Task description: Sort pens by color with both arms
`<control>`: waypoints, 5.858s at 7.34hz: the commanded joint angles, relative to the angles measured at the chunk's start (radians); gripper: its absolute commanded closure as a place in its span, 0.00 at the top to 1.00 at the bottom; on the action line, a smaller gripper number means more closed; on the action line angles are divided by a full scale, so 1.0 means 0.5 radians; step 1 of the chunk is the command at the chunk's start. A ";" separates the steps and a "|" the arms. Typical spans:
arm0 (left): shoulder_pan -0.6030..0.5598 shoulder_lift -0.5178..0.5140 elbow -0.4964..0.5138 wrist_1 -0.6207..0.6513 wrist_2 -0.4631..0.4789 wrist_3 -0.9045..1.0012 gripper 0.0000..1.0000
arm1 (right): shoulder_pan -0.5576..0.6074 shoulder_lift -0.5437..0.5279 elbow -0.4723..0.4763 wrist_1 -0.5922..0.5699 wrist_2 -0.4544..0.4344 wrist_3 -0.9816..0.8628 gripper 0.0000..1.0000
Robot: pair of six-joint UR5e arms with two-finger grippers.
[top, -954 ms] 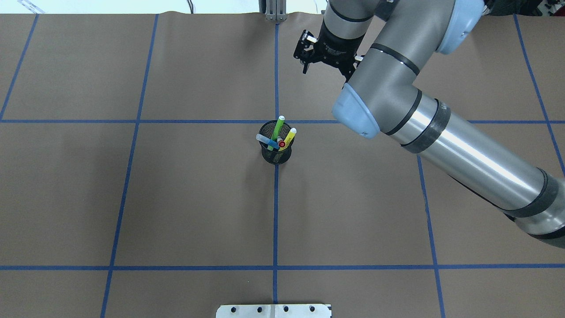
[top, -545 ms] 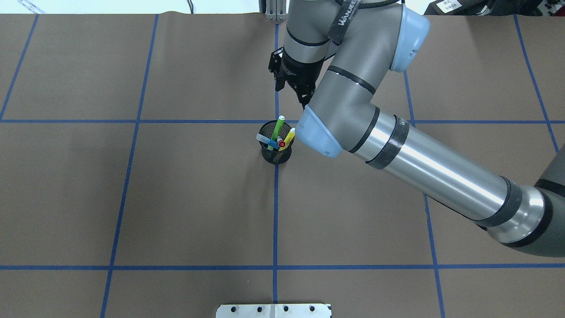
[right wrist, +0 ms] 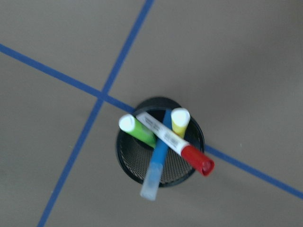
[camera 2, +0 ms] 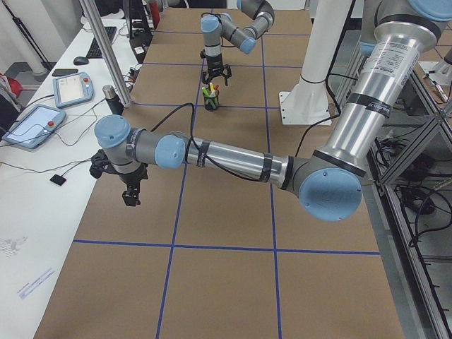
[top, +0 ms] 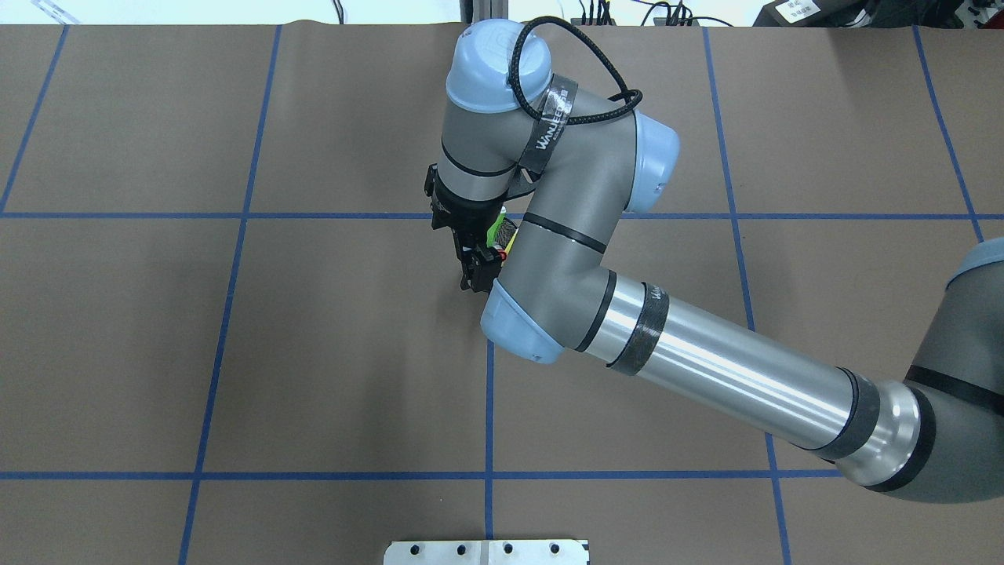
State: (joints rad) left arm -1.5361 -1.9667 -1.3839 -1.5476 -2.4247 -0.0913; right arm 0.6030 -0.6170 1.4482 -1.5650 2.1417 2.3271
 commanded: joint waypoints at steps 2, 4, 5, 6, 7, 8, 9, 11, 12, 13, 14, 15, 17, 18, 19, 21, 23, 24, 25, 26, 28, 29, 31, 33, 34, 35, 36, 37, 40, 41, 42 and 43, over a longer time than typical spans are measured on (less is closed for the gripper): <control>0.032 -0.006 -0.051 0.000 -0.025 -0.123 1.00 | 0.143 0.010 0.003 0.065 -0.013 -0.092 0.97; 0.215 -0.003 -0.265 0.000 -0.075 -0.470 1.00 | 0.181 -0.002 -0.107 0.147 -0.013 -0.120 0.93; 0.261 -0.003 -0.345 0.000 -0.075 -0.586 1.00 | 0.169 0.007 -0.178 0.181 -0.010 -0.105 0.92; 0.329 -0.006 -0.425 0.000 -0.078 -0.733 1.00 | 0.162 0.007 -0.187 0.182 0.015 -0.092 0.89; 0.381 -0.006 -0.468 0.000 -0.078 -0.826 1.00 | 0.150 0.007 -0.187 0.182 0.076 -0.062 0.85; 0.394 -0.003 -0.511 0.003 -0.078 -0.860 1.00 | 0.129 0.001 -0.187 0.182 0.082 -0.058 0.83; 0.433 -0.003 -0.545 0.000 -0.078 -0.961 1.00 | 0.113 0.001 -0.187 0.179 0.085 -0.055 0.80; 0.565 -0.021 -0.619 -0.003 -0.075 -1.191 1.00 | 0.086 -0.008 -0.193 0.182 0.085 -0.061 0.71; 0.611 -0.027 -0.659 -0.003 -0.075 -1.274 1.00 | 0.074 -0.006 -0.197 0.182 0.085 -0.061 0.60; 0.648 -0.030 -0.699 -0.022 -0.072 -1.351 1.00 | 0.064 -0.009 -0.203 0.182 0.082 -0.074 0.57; 0.682 -0.030 -0.705 -0.089 -0.063 -1.433 1.00 | 0.055 -0.009 -0.209 0.182 0.079 -0.080 0.56; 0.710 -0.033 -0.702 -0.141 -0.056 -1.495 1.00 | 0.046 -0.006 -0.215 0.206 0.067 -0.083 0.56; 0.749 -0.067 -0.699 -0.151 -0.053 -1.541 1.00 | 0.028 0.007 -0.270 0.286 0.043 -0.086 0.56; 0.795 -0.082 -0.696 -0.178 -0.026 -1.520 1.00 | 0.015 0.001 -0.273 0.286 0.039 -0.119 0.51; 0.802 -0.080 -0.696 -0.257 -0.026 -1.538 1.00 | 0.012 -0.008 -0.273 0.286 0.030 -0.153 0.45; 0.802 -0.070 -0.696 -0.283 -0.035 -1.542 1.00 | 0.012 -0.002 -0.273 0.289 0.030 -0.169 0.37; 0.802 -0.073 -0.699 -0.283 -0.041 -1.545 1.00 | 0.018 0.010 -0.270 0.286 0.027 -0.184 0.35; 0.802 -0.073 -0.699 -0.283 -0.041 -1.548 1.00 | 0.021 0.010 -0.270 0.286 0.027 -0.190 0.36; 0.802 -0.073 -0.699 -0.280 -0.041 -1.548 1.00 | 0.027 0.007 -0.270 0.283 0.027 -0.209 0.39; 0.802 -0.073 -0.702 -0.280 -0.041 -1.548 1.00 | 0.046 0.004 -0.270 0.280 0.027 -0.239 0.39; 0.802 -0.076 -0.705 -0.283 -0.041 -1.569 1.00 | 0.085 -0.002 -0.270 0.280 0.027 -0.261 0.38; 0.802 -0.076 -0.705 -0.283 -0.041 -1.572 1.00 | 0.083 -0.021 -0.270 0.280 0.030 -0.279 0.30; 0.802 -0.076 -0.708 -0.283 -0.041 -1.575 1.00 | 0.080 -0.021 -0.261 0.280 0.033 -0.282 0.26; 0.802 -0.076 -0.714 -0.283 -0.041 -1.575 1.00 | 0.080 -0.012 -0.261 0.280 0.036 -0.285 0.26; 0.802 -0.076 -0.717 -0.283 -0.041 -1.575 1.00 | 0.077 -0.012 -0.261 0.280 0.039 -0.288 0.26; 0.802 -0.076 -0.720 -0.283 -0.041 -1.575 1.00 | 0.076 -0.012 -0.261 0.280 0.036 -0.285 0.35; 0.802 -0.073 -0.720 -0.283 -0.041 -1.575 1.00 | 0.070 -0.012 -0.261 0.280 0.042 -0.285 0.37; 0.802 -0.073 -0.720 -0.283 -0.041 -1.578 1.00 | 0.070 -0.012 -0.261 0.283 0.042 -0.288 0.39; 0.805 -0.083 -0.723 -0.283 -0.041 -1.612 1.00 | 0.055 -0.015 -0.258 0.283 0.039 -0.322 0.32; 0.805 -0.083 -0.730 -0.283 -0.041 -1.612 1.00 | 0.055 -0.015 -0.255 0.283 0.039 -0.356 0.25; 0.805 -0.083 -0.730 -0.283 -0.041 -1.612 1.00 | 0.055 -0.021 -0.246 0.286 0.042 -0.377 0.20; 0.805 -0.083 -0.730 -0.283 -0.041 -1.612 1.00 | 0.061 -0.021 -0.243 0.286 0.042 -0.393 0.16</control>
State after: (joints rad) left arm -1.1337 -2.0079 -1.7481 -1.6889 -2.4452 -0.8970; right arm 0.6315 -0.6263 1.3240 -1.4226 2.1624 2.1430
